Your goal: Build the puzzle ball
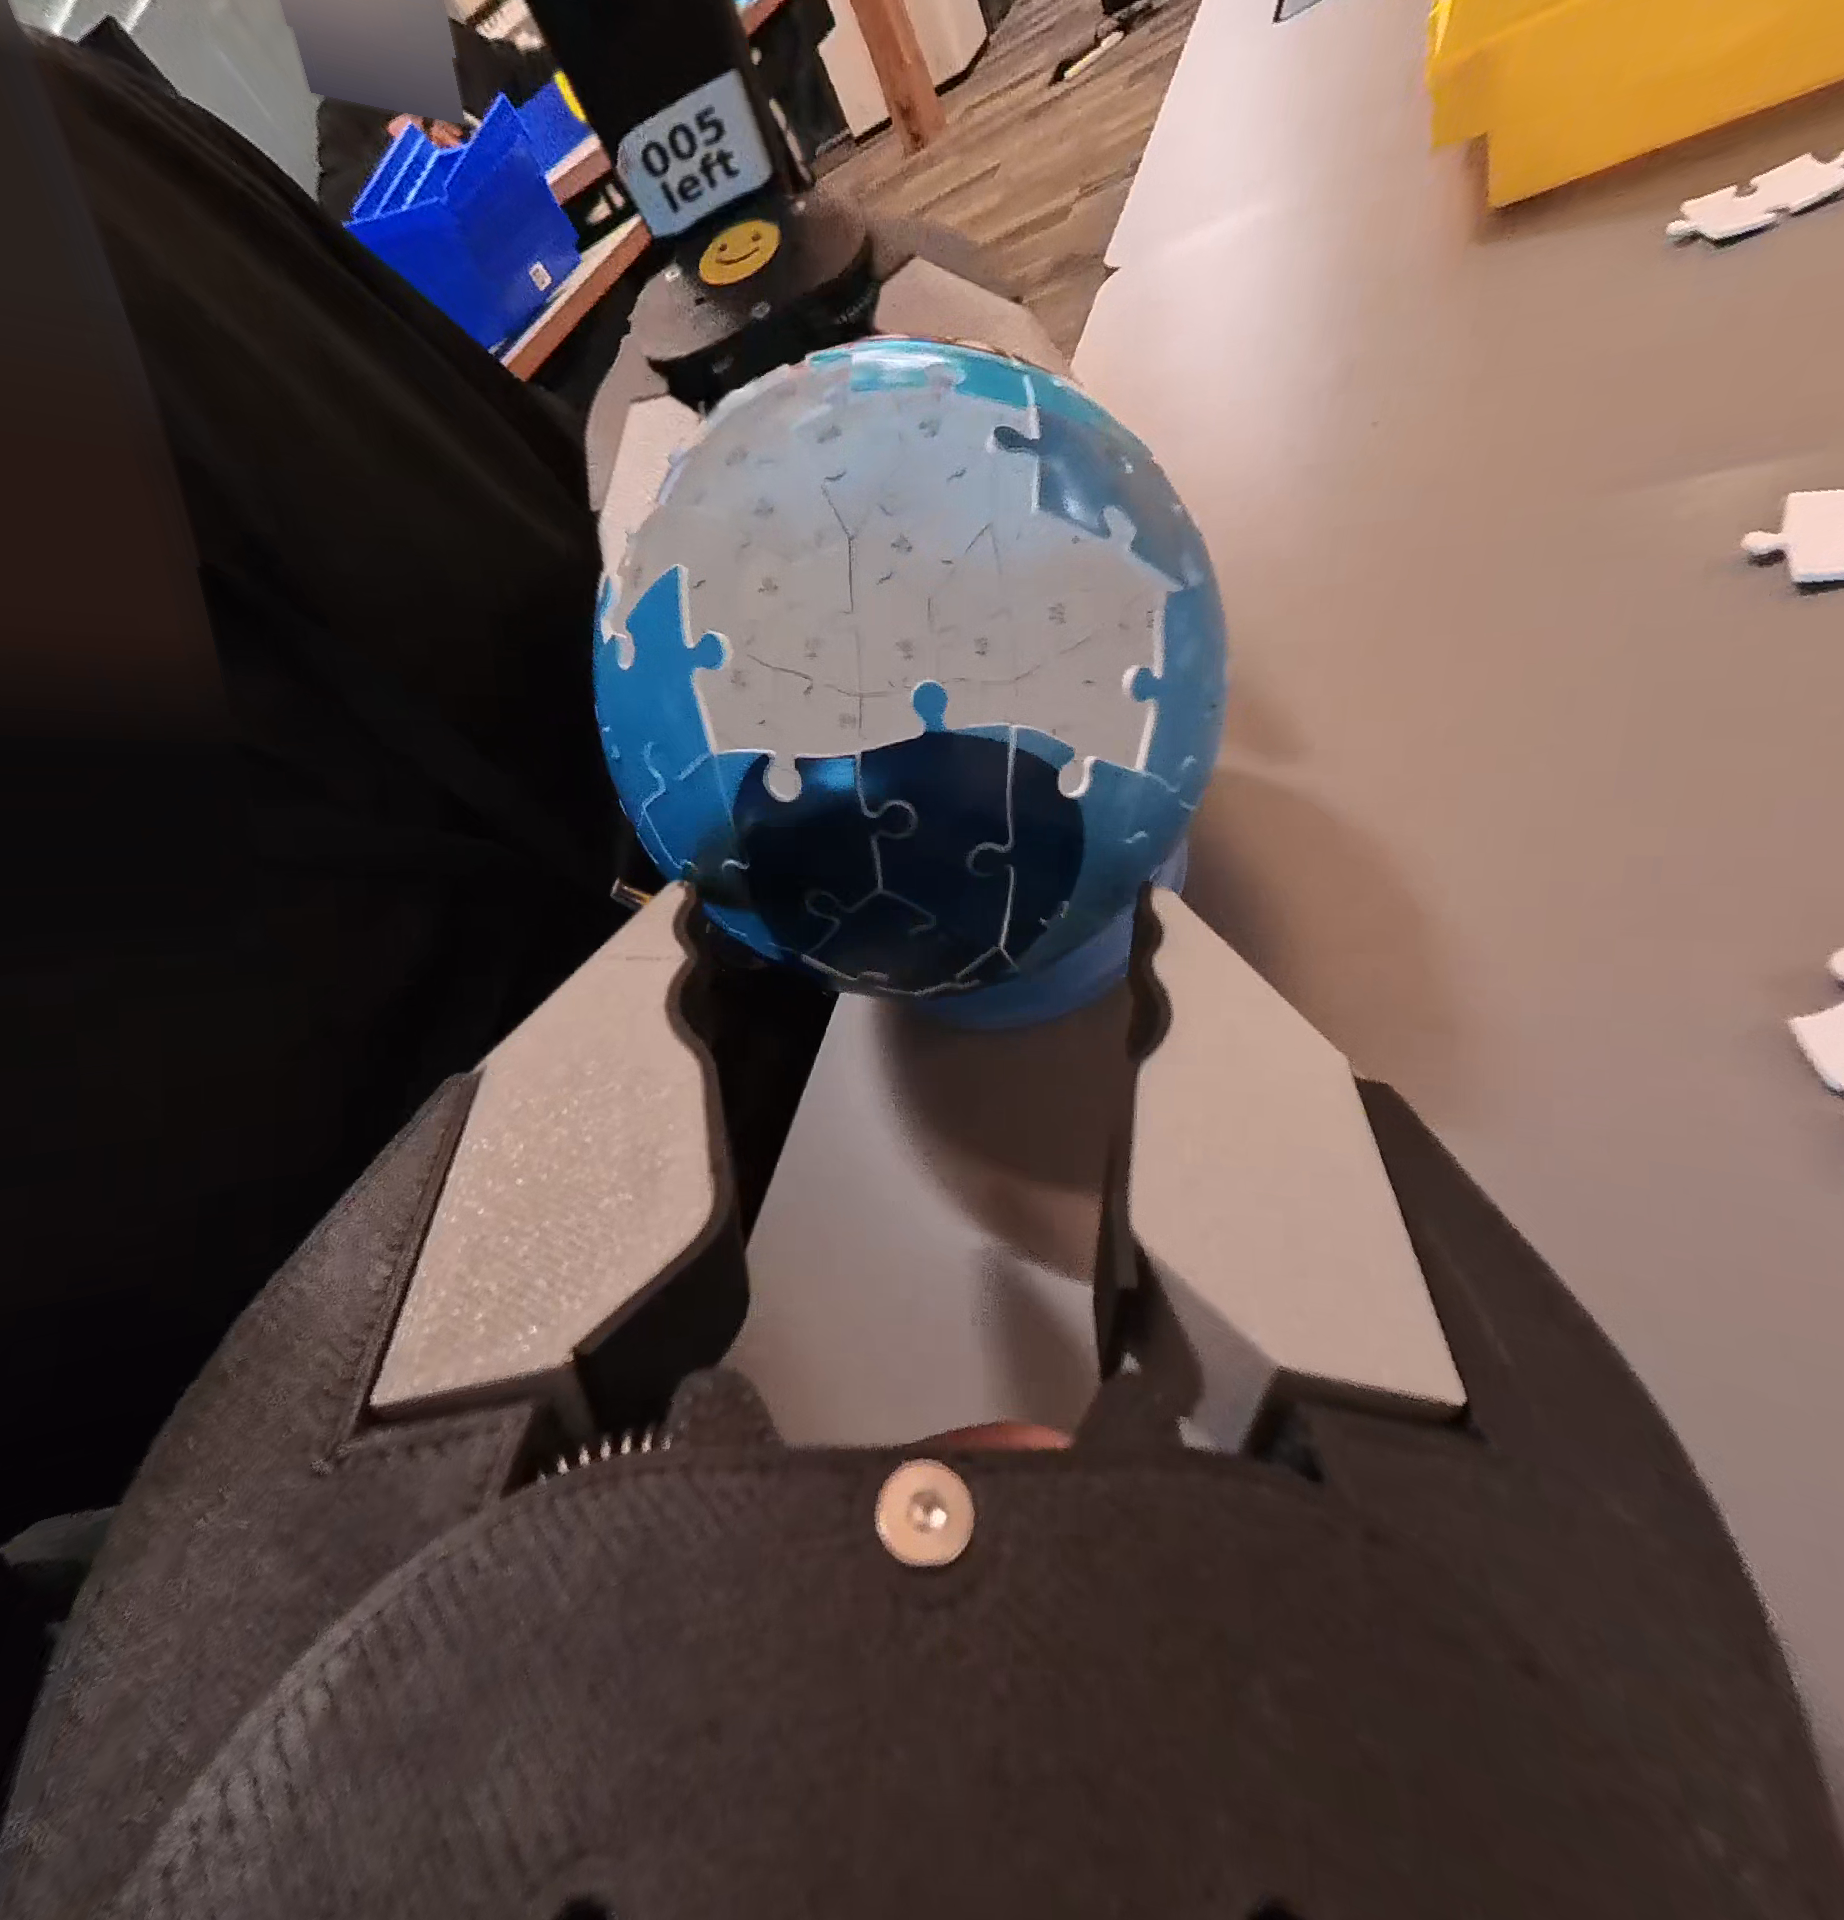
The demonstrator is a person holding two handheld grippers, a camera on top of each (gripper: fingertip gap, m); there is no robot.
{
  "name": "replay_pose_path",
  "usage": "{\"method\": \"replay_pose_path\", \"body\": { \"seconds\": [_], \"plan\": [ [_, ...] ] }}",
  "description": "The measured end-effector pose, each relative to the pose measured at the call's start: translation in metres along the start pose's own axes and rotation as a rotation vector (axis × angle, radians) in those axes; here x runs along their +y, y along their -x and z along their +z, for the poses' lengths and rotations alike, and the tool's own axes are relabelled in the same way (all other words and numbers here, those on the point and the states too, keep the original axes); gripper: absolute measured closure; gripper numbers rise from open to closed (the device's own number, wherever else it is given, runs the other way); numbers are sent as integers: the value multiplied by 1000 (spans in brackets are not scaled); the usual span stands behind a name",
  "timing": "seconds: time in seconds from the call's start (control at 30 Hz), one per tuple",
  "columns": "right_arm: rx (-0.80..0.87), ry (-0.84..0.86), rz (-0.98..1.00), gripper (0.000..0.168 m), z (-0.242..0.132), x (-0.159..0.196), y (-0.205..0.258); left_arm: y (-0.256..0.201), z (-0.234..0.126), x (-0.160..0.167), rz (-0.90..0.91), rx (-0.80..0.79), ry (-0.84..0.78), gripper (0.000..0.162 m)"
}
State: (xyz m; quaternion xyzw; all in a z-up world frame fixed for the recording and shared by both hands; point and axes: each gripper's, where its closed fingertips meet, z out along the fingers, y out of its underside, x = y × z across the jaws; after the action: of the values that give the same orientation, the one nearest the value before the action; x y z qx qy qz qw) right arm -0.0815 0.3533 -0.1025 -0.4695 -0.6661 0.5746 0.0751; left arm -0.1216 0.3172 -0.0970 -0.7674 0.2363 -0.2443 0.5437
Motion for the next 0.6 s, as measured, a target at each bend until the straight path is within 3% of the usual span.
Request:
{"method": "replay_pose_path", "body": {
  "seconds": [0.17,0.43,0.6],
  "plan": [
    [-21,9,3,85,6,1,0,-1,11,8,74,-1,35,36],
    [52,-4,-162,87,0,-10,-6,10,10,13,287,-70,40,40],
    [48,-1,-85,87,-4,-3,-14,13,-5,-2,140,38,9,43]
  ]
}}
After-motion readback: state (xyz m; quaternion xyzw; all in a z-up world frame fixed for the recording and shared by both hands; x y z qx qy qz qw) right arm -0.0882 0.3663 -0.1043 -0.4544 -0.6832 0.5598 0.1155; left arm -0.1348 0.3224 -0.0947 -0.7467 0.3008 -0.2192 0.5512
